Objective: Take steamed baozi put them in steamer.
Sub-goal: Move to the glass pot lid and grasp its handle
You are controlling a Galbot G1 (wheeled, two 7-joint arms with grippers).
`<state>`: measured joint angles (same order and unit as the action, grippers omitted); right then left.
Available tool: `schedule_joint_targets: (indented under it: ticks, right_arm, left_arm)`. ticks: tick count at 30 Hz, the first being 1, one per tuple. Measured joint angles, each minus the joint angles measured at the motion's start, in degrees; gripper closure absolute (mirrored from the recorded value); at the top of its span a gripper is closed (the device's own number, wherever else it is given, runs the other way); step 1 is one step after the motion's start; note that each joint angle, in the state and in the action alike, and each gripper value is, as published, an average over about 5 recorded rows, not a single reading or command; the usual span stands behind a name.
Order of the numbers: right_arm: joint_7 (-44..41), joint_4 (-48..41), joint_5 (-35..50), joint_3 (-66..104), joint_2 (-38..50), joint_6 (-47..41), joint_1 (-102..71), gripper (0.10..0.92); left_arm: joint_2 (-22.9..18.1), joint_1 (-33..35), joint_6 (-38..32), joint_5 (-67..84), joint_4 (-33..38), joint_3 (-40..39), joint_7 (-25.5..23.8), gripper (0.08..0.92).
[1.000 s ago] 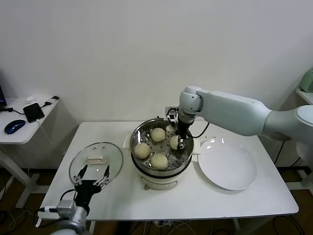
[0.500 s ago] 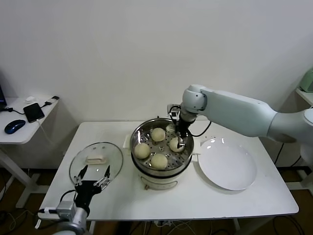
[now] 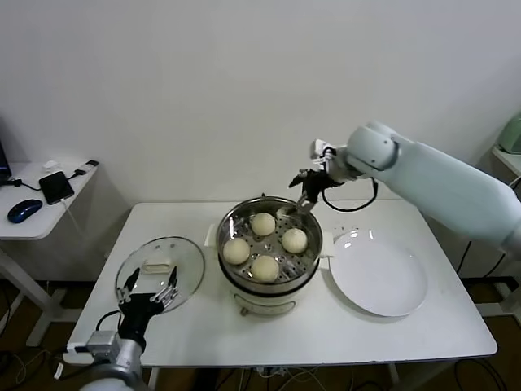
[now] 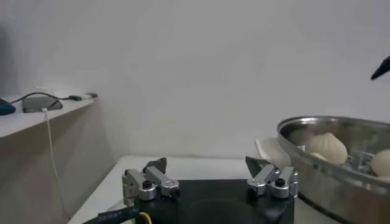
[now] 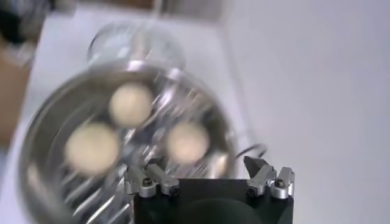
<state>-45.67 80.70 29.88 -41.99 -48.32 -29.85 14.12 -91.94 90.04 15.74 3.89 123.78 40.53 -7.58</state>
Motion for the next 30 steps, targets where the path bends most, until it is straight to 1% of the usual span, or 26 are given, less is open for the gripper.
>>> schedule_joint_targets:
  ticks: [3, 7, 12, 17, 23, 27, 30]
  right_arm:
    - [6.3, 2.9, 1.3, 11.3, 0.9, 3.5, -9.2, 0.203]
    - [13.8, 6.5, 2.1, 26.5, -0.7, 8.6, -23.3, 0.202]
    - [21.3, 10.5, 2.7, 45.5, -5.5, 15.6, -41.3, 0.203]
    - [26.6, 14.1, 3.0, 61.1, -11.4, 22.6, -57.6, 0.203]
    - [31.7, 17.4, 2.6, 71.1, -17.3, 28.6, -73.1, 0.203]
    - [34.2, 18.5, 2.2, 75.2, -19.4, 30.8, -79.7, 0.203]
    - [35.5, 19.0, 2.0, 77.5, -20.5, 32.2, -83.3, 0.203]
  left_arm:
    - [0.4, -0.5, -0.6, 0.8, -0.3, -0.1, 0.5, 0.177]
    - [0.9, -1.0, -1.7, 1.3, -0.9, -0.4, 0.5, 0.177]
    - [0.9, -2.3, -3.1, 0.6, -2.0, -0.7, 0.5, 0.177]
    - [1.0, -3.8, -4.4, -0.9, -3.5, -0.8, 1.0, 0.177]
    - [1.2, -5.4, -6.1, -2.0, -5.1, -0.6, 1.7, 0.177]
    - [1.9, -6.6, -6.6, -3.7, -6.2, -0.6, 1.8, 0.177]
    - [2.6, -7.7, -7.9, -8.0, -8.1, -0.5, 2.2, 0.177]
